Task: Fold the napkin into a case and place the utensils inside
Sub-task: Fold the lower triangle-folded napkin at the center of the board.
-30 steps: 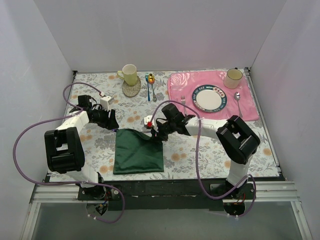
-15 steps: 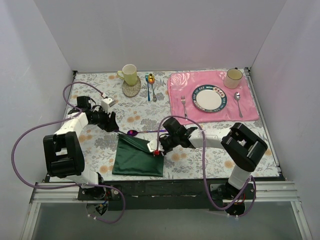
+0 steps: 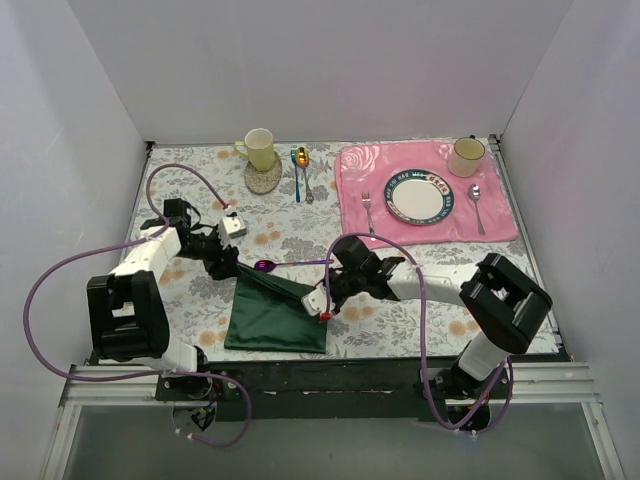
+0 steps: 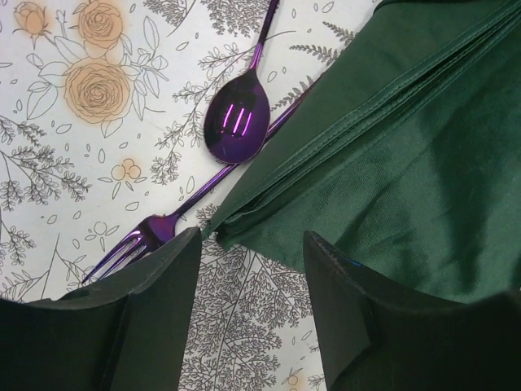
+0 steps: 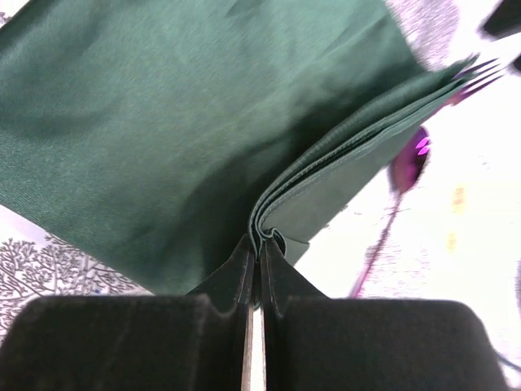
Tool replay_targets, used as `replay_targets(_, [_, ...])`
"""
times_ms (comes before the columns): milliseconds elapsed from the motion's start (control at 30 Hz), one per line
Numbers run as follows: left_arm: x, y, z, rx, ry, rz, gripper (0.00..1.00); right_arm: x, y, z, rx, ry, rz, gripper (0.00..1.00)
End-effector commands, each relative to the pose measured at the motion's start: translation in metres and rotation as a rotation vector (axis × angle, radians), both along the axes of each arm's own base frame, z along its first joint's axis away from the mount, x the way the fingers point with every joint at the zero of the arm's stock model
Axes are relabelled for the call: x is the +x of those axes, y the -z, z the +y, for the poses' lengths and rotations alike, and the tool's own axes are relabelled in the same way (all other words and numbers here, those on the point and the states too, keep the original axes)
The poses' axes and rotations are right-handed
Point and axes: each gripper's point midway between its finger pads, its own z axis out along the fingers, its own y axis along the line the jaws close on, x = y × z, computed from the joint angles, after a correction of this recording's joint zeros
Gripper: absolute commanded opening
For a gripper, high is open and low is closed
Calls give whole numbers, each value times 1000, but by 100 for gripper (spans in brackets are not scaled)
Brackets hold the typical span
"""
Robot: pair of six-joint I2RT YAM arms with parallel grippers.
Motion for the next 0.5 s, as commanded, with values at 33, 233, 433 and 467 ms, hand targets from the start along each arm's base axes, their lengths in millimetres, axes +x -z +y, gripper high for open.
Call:
replay_targets(33, [-6,-5,-7,29,99,-65,49,-9,-15,2,46,-80,-53,1])
replay_targets(233, [-9,-8,-17,32,138,-71,40,-20,4,-7,4,-124,-59,1])
replay_targets(433, [-15,-10,-28,52,200,-80,35,-23,21,-14,-33,-159,-89,1])
replay_targets(467, [-17,-8,-31,57,213,-74,35,-23,21,-13,-34,-159,-91,1])
